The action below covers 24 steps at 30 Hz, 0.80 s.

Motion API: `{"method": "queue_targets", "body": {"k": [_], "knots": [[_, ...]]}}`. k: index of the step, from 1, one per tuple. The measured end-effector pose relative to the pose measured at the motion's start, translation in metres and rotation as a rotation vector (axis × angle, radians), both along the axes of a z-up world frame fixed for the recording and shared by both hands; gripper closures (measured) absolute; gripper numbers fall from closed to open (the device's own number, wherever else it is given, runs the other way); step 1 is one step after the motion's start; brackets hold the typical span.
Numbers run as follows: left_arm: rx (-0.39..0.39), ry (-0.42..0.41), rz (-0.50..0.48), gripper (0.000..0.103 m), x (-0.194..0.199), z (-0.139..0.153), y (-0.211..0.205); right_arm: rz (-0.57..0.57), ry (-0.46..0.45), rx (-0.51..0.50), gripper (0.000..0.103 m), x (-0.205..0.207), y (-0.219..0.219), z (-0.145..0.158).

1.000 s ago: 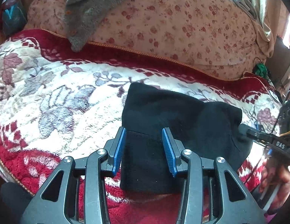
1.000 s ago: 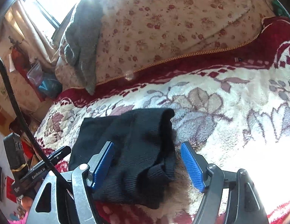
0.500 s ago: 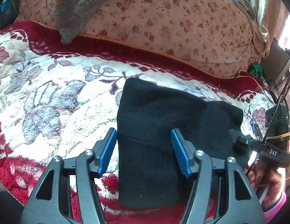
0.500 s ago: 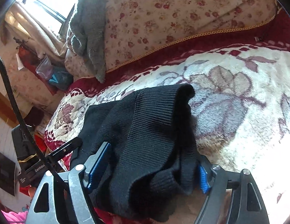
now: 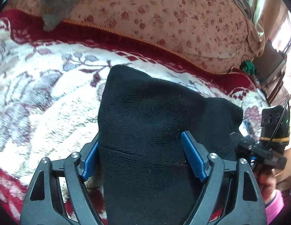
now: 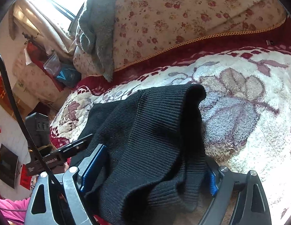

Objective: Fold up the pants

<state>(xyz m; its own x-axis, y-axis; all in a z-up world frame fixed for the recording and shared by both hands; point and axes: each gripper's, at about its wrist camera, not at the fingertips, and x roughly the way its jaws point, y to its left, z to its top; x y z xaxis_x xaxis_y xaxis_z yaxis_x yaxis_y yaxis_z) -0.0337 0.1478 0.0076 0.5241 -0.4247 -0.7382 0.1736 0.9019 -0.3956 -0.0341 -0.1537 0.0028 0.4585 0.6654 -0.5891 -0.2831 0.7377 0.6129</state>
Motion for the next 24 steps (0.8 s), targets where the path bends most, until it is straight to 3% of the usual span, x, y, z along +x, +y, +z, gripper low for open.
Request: {"method": "queue_targets", "body": {"k": [3,6,8,10,16,24], "knots": [[0.008,-0.013,-0.016,0.031,-0.002,0.002,-0.003,0.011,-0.044,-0.062,0.028,-0.003,0.006,0.002],[0.040,-0.052,-0.029,0.048,-0.009,0.009,-0.008,0.004,-0.046,-0.055,0.040,-0.004,0.005,0.003],[0.044,-0.079,-0.034,0.067,-0.013,0.016,-0.008,0.002,-0.048,-0.053,0.045,-0.005,0.003,0.004],[0.050,-0.090,-0.041,0.072,-0.016,0.022,-0.010,-0.003,-0.050,-0.050,0.049,-0.007,0.003,0.007],[0.047,-0.122,-0.041,0.076,-0.025,0.036,-0.011,-0.016,-0.071,-0.028,0.059,-0.014,0.001,0.020],[0.057,-0.163,-0.014,0.076,-0.034,0.059,0.002,0.002,-0.098,-0.029,0.061,-0.022,0.018,0.040]]}}
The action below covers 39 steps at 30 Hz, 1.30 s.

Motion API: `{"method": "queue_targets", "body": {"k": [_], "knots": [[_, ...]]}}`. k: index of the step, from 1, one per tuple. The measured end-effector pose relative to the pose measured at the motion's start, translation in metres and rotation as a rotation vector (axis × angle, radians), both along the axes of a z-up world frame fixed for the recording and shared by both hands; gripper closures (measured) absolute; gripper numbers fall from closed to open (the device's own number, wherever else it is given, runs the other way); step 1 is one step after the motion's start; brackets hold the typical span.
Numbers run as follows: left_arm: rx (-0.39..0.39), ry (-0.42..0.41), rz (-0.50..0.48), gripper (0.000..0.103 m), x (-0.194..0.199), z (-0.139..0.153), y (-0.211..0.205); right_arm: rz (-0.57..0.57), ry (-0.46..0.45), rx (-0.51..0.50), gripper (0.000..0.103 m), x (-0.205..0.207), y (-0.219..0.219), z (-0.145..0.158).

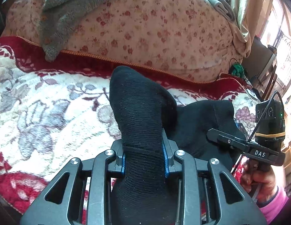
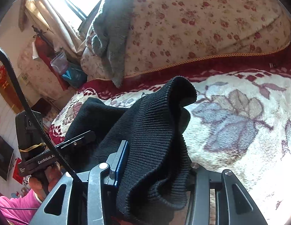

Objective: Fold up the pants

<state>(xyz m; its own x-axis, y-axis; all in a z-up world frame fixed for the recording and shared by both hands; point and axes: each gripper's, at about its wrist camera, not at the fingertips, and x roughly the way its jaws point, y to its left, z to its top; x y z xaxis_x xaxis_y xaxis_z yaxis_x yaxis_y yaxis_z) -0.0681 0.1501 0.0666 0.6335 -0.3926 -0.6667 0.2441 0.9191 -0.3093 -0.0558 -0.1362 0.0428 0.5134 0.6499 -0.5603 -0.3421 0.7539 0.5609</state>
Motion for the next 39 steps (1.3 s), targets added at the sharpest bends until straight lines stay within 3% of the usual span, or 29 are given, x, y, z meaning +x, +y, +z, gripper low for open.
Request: {"method": "queue_targets", "body": {"k": [10,18,31,39], "knots": [[0.027,-0.051,0.065,0.076,-0.005,0.026,0.033,0.044,-0.042,-0.010,0.061,0.011,0.039,0.029],[0.055,-0.079,0.149,0.076,-0.006,0.041,0.087,0.105,-0.055,0.011,0.061,0.029,0.092,0.043],[0.021,0.021,0.311,0.076,0.004,0.003,0.171,0.210,0.025,-0.010,0.061,0.064,0.196,0.015],[-0.053,0.121,0.395,0.076,0.015,-0.031,0.195,0.207,0.103,-0.039,0.059,0.087,0.216,-0.016]]}}
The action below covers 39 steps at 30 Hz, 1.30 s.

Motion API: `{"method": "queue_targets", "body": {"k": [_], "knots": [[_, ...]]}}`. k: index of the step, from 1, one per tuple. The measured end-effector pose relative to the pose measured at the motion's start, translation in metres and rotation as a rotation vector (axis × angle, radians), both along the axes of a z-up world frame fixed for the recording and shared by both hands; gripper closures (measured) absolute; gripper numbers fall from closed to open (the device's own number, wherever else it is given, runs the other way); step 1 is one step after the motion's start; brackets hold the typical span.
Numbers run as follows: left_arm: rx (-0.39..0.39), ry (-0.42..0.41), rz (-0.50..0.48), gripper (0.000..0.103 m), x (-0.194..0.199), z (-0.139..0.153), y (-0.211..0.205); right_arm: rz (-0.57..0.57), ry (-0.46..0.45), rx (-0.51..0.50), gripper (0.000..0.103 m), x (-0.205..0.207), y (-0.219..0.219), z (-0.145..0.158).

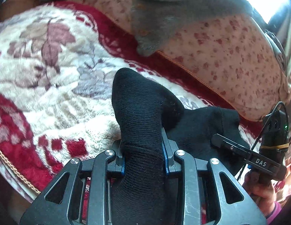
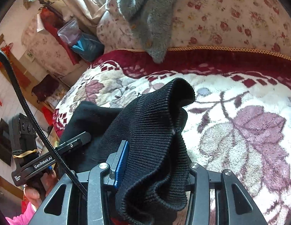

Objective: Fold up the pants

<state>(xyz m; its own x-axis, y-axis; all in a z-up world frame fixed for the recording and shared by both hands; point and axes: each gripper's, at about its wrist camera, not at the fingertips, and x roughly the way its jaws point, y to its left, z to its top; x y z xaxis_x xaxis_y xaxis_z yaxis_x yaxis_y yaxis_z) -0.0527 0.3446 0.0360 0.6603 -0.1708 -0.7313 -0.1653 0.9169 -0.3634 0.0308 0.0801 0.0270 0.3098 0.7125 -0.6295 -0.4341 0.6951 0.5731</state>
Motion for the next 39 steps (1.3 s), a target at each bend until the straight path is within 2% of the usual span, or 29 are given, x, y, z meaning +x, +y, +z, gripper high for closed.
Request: {"method": "queue_targets", "body": {"k": [2,4,6,8,11,22,25,31,39], "knots": [[0.007,0.011,0.012,0.076,0.003,-0.005,-0.001,-0.007,0.024,-0.019,0.057,0.007,0.001,-0.007],[0.021,0.009,0.023,0.074,0.005,-0.007,-0.002,-0.016,0.048,-0.028,0.047,0.012,-0.001,-0.014],[0.034,0.004,0.040,0.070,0.005,-0.009,-0.003,-0.028,0.056,-0.016,0.041,0.015,-0.004,-0.019],[0.046,0.002,0.057,0.061,0.006,-0.012,-0.003,-0.029,0.067,0.002,0.041,0.016,-0.007,-0.021],[0.062,0.001,0.082,0.054,0.006,-0.016,-0.003,-0.019,0.063,0.006,0.041,0.016,-0.009,-0.020],[0.169,0.023,0.103,0.054,-0.001,-0.002,-0.019,-0.062,-0.018,-0.025,0.041,-0.003,-0.028,0.007],[0.222,0.014,0.110,0.054,-0.006,0.004,-0.027,-0.079,-0.066,-0.048,0.041,-0.011,-0.031,0.022],[0.271,-0.004,0.147,0.054,-0.021,0.018,-0.035,-0.078,-0.118,-0.104,0.040,-0.026,-0.023,0.040],[0.411,-0.120,0.158,0.054,-0.051,0.049,-0.056,-0.045,-0.161,-0.095,0.040,-0.045,-0.005,0.057]]}}
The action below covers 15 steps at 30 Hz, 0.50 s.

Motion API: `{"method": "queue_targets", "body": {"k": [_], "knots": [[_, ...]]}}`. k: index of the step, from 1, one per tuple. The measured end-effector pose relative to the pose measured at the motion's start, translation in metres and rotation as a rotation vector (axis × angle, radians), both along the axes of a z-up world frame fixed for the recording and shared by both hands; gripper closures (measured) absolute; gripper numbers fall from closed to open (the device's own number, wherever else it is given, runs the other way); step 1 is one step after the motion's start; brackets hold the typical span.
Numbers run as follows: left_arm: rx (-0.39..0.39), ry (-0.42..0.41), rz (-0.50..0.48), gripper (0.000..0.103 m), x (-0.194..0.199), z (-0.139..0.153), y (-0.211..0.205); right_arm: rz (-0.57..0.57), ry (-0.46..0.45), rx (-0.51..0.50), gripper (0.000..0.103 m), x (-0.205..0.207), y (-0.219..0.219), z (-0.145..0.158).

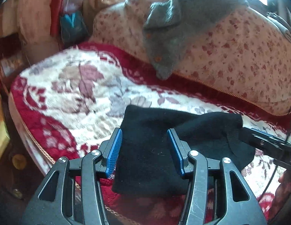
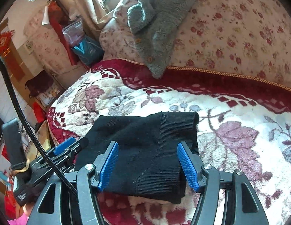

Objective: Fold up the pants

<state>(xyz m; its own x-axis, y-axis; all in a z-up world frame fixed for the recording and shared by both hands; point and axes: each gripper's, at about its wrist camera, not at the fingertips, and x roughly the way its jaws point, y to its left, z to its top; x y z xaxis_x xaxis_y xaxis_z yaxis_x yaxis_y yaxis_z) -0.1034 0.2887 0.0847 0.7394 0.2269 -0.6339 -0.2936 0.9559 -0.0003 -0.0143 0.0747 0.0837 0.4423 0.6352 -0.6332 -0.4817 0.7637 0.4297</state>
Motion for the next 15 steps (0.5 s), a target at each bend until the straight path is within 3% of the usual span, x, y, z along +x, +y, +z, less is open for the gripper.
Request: {"method": "queue_targets", "body": {"k": [7,15], "knots": [[0.048,-0.043,0.008,0.053,-0.016,0.014,-0.014,-0.009,-0.005,0.007,0.040,-0.011,-0.002,0.008],[0.036,-0.059,0.057,0.054,-0.028,0.022,-0.013,-0.009,-0.010,0.004,0.040,-0.019,-0.003,0.010]]}}
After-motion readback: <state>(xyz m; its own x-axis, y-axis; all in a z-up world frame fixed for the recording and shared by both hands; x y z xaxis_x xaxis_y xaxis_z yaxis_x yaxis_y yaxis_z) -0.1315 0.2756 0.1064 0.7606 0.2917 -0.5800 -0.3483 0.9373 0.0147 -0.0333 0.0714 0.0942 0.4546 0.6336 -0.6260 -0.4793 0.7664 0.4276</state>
